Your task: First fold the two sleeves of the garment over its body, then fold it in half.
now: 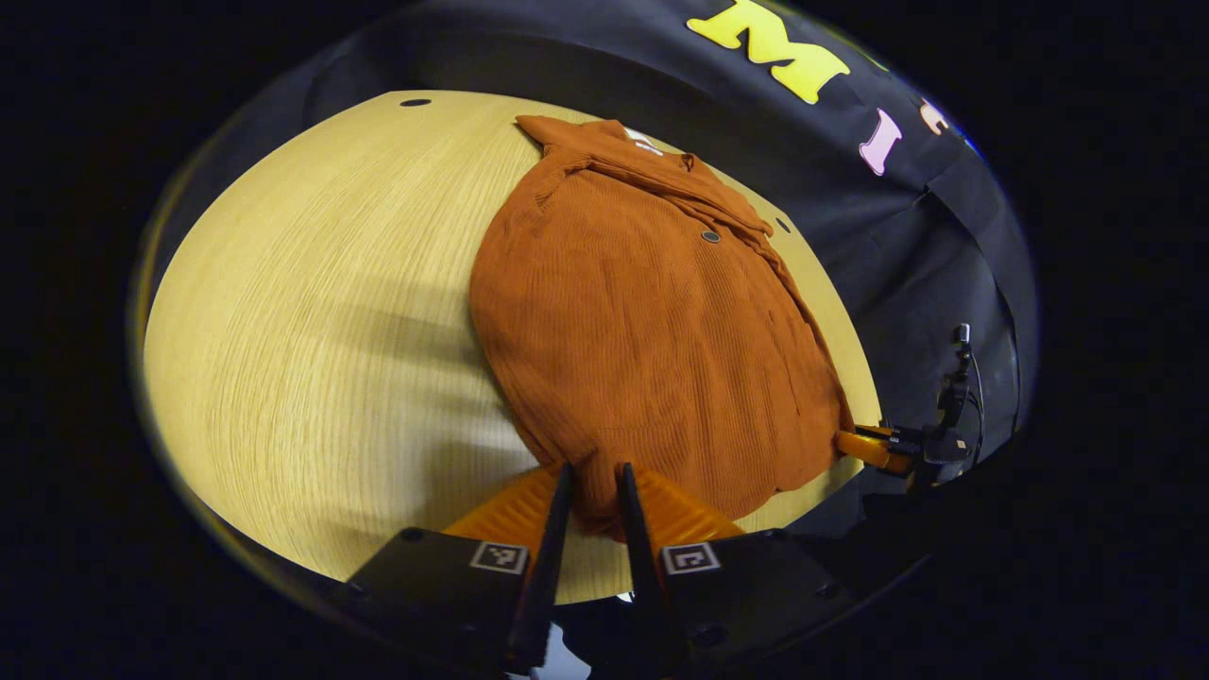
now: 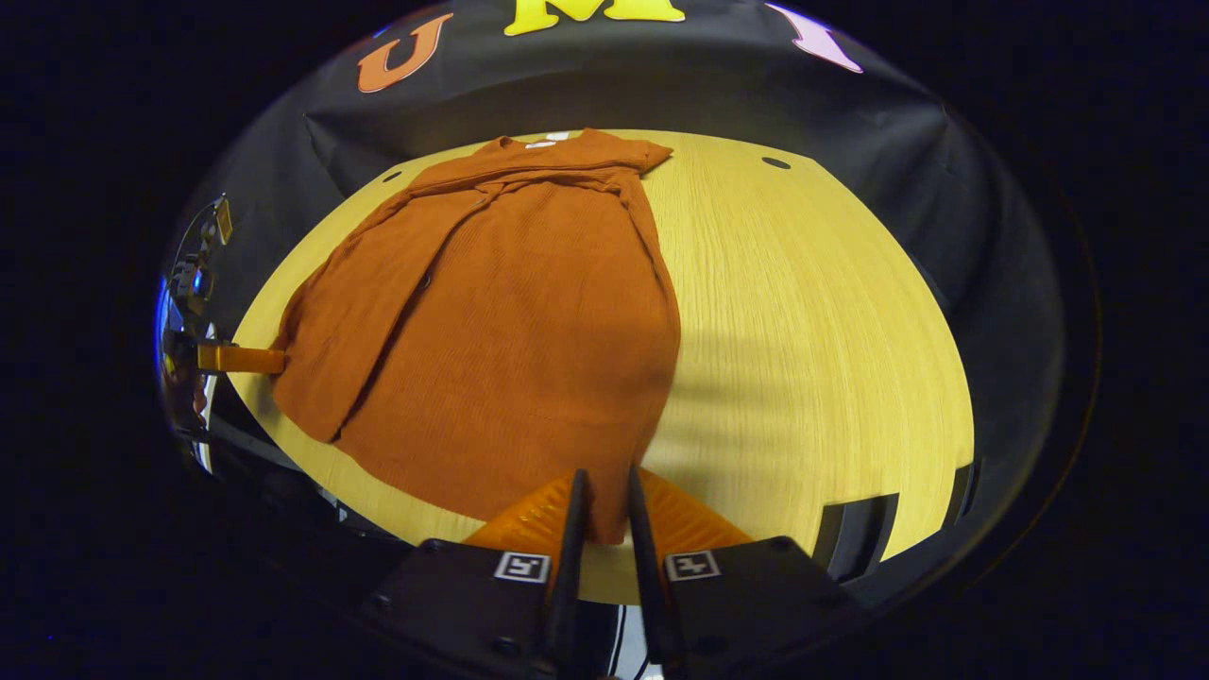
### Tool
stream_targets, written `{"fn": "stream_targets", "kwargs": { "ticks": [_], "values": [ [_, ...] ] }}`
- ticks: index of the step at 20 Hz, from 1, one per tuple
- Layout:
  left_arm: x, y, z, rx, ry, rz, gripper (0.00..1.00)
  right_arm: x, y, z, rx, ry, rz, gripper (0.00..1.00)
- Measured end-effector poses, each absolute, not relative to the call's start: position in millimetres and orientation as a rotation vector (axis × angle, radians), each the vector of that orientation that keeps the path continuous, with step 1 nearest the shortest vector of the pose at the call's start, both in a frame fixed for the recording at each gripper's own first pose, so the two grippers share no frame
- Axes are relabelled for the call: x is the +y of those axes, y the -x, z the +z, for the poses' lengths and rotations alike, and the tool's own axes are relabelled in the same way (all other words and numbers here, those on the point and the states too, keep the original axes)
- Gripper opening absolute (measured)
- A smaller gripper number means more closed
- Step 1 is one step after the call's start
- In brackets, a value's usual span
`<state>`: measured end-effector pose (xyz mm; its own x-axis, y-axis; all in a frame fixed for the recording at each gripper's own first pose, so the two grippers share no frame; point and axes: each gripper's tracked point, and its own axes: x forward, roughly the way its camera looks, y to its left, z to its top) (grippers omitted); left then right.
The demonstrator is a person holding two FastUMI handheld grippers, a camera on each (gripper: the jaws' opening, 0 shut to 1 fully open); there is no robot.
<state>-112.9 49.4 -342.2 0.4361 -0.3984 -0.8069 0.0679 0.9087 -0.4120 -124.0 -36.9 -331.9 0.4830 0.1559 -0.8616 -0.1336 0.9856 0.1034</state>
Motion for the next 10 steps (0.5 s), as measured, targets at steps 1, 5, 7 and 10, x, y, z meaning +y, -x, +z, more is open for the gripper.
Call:
{"fn": "stream_targets", "kwargs": {
  "ticks": [1, 5, 7, 10],
  "values": [
    [47, 116, -342, 1.100, 0.341, -0.299, 0.23, -36, 123, -332, 1.061, -0.029, 0.169, 0.11],
    [43, 132, -327, 1.129, 0.378, -0.329, 0.09, -31, 127, -317, 1.083, -0.132, 0.151, 0.11],
    [44, 145, -316, 1.125, 0.378, -0.361, 0.05, -32, 130, -304, 1.084, -0.217, 0.137, 0.01],
    [52, 165, -293, 1.116, 0.391, -0.406, 0.04, -32, 133, -277, 1.088, -0.317, 0.132, 0.01]
  ]
}}
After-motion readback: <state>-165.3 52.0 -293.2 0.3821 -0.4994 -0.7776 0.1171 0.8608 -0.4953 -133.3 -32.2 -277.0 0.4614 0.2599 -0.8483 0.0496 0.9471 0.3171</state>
